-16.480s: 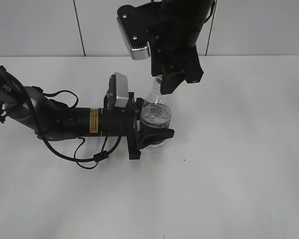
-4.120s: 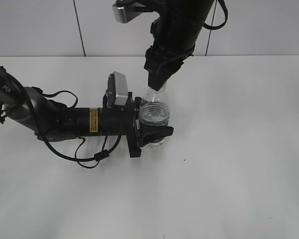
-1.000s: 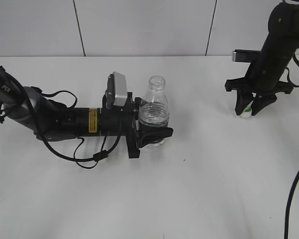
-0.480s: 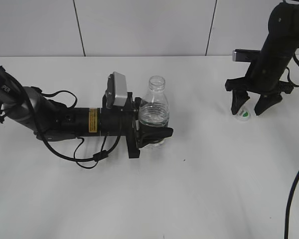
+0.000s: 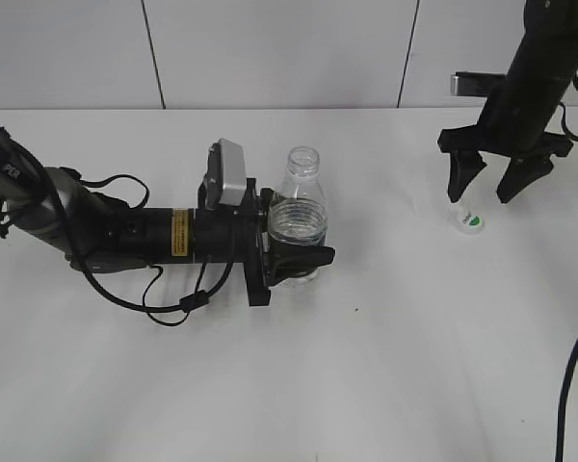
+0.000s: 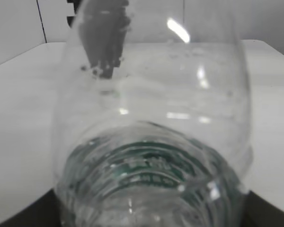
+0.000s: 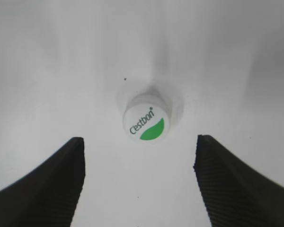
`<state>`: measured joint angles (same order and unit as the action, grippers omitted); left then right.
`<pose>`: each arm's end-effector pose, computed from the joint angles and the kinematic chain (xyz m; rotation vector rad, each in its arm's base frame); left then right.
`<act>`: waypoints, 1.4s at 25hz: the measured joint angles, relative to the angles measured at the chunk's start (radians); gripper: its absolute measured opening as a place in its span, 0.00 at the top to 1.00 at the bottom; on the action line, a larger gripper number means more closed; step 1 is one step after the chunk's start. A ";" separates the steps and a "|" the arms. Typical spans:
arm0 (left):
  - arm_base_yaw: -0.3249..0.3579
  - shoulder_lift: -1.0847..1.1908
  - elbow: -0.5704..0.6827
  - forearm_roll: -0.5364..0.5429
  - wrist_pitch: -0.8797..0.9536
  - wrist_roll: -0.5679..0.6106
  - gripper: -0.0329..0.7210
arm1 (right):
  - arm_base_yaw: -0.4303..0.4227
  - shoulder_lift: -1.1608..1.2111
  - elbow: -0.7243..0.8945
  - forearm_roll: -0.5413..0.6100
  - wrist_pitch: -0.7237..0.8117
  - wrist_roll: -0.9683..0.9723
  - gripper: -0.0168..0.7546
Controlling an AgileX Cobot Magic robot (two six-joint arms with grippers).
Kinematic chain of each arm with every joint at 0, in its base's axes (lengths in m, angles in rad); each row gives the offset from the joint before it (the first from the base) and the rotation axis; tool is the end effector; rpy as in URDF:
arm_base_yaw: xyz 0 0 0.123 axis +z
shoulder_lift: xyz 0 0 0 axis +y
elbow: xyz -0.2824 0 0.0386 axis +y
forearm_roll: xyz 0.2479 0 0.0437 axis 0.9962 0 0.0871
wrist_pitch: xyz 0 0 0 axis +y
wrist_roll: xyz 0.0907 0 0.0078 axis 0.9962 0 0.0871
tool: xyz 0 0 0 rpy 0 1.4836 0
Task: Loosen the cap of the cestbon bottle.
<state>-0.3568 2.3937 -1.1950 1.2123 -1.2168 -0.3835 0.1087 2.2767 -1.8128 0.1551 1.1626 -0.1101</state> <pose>0.3516 -0.2163 0.0566 1.2660 1.3504 -1.0123 0.4528 0.0624 0.1510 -0.2469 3.0923 0.2226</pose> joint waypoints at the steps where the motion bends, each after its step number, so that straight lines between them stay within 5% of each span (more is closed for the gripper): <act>1: 0.000 0.000 0.000 0.000 0.000 0.000 0.43 | 0.000 0.000 -0.018 0.000 0.017 -0.002 0.27; 8: 0.000 0.000 0.000 -0.017 0.002 -0.050 0.42 | 0.000 0.000 -0.067 0.000 0.044 -0.003 0.26; 16: 0.000 0.000 0.000 -0.079 0.008 -0.071 0.25 | 0.000 0.000 -0.068 0.001 0.048 -0.003 0.26; 35: 0.028 -0.045 0.003 0.028 0.008 -0.212 0.24 | 0.000 0.000 -0.069 -0.002 0.048 -0.004 0.26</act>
<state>-0.3285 2.3491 -1.1916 1.2406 -1.2090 -0.5954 0.1087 2.2767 -1.8814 0.1531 1.2110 -0.1139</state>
